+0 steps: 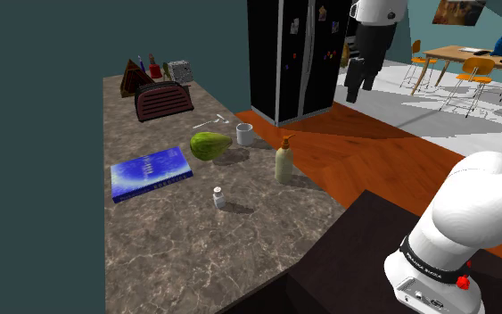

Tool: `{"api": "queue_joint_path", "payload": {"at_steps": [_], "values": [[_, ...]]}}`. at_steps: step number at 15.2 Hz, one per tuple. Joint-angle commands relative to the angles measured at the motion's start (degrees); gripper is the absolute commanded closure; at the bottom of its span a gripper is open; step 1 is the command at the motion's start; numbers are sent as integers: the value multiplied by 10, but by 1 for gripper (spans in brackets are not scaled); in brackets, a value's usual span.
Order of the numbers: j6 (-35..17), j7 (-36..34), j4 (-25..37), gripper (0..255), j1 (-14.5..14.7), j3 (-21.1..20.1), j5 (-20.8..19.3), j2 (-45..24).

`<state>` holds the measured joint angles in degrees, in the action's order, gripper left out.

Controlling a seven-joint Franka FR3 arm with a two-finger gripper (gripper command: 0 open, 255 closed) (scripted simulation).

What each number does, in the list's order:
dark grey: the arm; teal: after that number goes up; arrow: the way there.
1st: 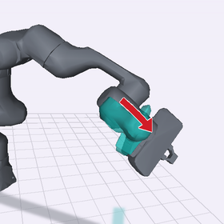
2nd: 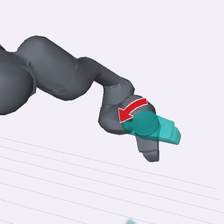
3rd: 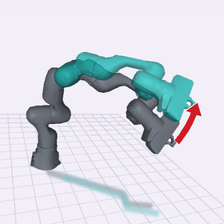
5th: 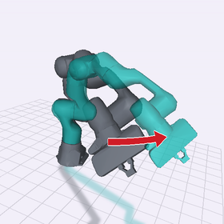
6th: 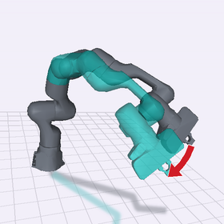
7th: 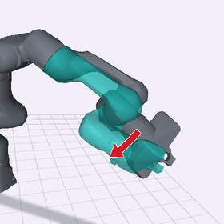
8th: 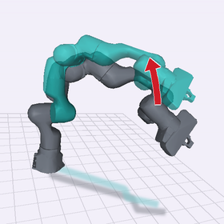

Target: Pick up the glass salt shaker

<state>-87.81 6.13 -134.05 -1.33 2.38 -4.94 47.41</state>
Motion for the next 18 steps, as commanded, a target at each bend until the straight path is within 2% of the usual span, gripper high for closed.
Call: {"api": "queue_joint_path", "payload": {"at_steps": [1, 10, 18], "values": [[0, 0, 0, 0, 0, 0, 0, 0], [-150, -78, -42, 0, 14, -40, 45, -120], [-275, -138, -27, 0, 25, -72, 73, -269]]}}
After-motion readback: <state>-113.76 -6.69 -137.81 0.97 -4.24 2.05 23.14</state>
